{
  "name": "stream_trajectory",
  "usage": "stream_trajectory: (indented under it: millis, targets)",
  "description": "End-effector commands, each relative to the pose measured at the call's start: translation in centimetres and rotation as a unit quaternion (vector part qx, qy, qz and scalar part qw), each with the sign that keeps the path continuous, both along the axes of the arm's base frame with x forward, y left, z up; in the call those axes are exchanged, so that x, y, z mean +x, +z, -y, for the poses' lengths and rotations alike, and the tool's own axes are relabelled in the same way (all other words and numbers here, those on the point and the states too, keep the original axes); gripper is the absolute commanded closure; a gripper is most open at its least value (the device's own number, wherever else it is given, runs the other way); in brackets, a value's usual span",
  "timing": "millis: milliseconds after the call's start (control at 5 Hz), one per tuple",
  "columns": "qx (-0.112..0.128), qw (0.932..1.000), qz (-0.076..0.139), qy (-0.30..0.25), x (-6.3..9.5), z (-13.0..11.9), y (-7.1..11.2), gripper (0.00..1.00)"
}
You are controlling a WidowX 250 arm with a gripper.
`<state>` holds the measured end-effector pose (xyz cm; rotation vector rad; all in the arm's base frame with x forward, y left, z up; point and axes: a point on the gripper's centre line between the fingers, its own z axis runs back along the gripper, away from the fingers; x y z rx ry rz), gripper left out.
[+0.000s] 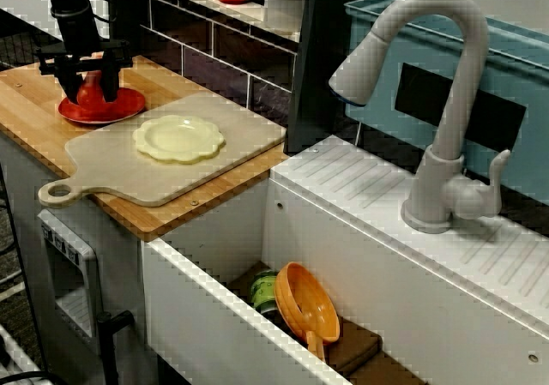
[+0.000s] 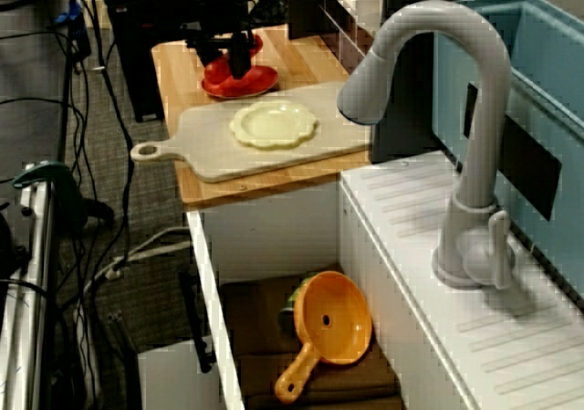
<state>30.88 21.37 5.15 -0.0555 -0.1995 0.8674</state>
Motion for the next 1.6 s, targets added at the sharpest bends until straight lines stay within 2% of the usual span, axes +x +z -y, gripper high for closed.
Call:
stream_trajectory:
  millis: [0,200,1000,1400]
  targets:
    - [0.021,0.9995,0.023,0.008,0.8,-0.3,1.0,1.0]
    - [0.029,0.9993,0.018,0.011,1.2,-0.2,0.5,0.02]
    - [0.022,0.9997,0.011,0.007,1.1,-0.4,1.3,0.0]
    - [-0.001,0.9999,0.011,0.009,0.9,0.1,3.2,0.0]
